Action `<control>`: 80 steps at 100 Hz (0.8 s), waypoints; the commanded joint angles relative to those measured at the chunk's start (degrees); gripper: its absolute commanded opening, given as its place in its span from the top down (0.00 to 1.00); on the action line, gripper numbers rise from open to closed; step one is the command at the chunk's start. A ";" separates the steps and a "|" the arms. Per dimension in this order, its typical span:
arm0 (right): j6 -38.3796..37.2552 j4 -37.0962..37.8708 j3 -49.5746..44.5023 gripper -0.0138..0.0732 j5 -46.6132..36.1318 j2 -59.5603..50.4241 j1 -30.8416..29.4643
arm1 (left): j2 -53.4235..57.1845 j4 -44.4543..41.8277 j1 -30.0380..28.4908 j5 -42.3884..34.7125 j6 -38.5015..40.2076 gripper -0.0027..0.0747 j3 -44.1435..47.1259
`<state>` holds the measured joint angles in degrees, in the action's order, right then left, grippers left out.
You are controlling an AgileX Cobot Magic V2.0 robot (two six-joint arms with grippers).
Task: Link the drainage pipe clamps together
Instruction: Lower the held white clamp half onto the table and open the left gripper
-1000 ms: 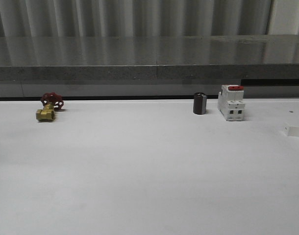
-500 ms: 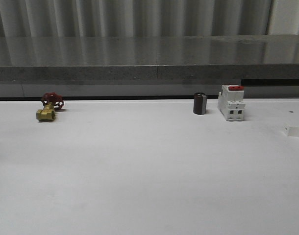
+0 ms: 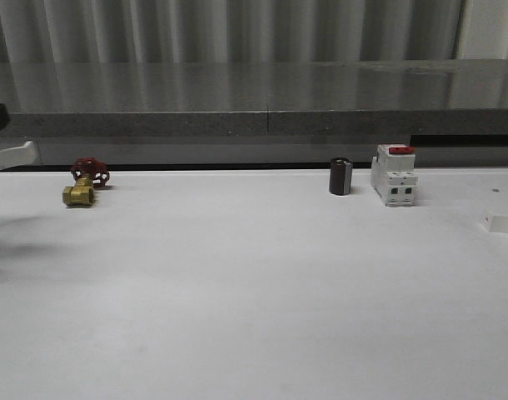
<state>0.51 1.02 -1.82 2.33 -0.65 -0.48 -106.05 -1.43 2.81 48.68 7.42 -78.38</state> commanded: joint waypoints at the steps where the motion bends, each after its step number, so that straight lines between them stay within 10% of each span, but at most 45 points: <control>1: 0.43 0.39 1.12 0.92 -4.70 -1.09 -0.23 | 3.37 0.69 4.25 -0.23 3.98 0.88 -1.40; 42: 0.43 0.39 1.12 0.92 -4.70 -1.09 -0.23 | 0.29 0.83 23.07 -6.87 18.51 0.88 -1.40; 80: 0.43 0.39 1.12 0.92 -4.70 -1.09 -0.23 | -4.11 1.43 25.68 -6.67 19.03 0.77 -1.51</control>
<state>0.51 1.02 -1.82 2.33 -0.65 -0.48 -113.02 0.00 28.04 43.16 25.84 -78.38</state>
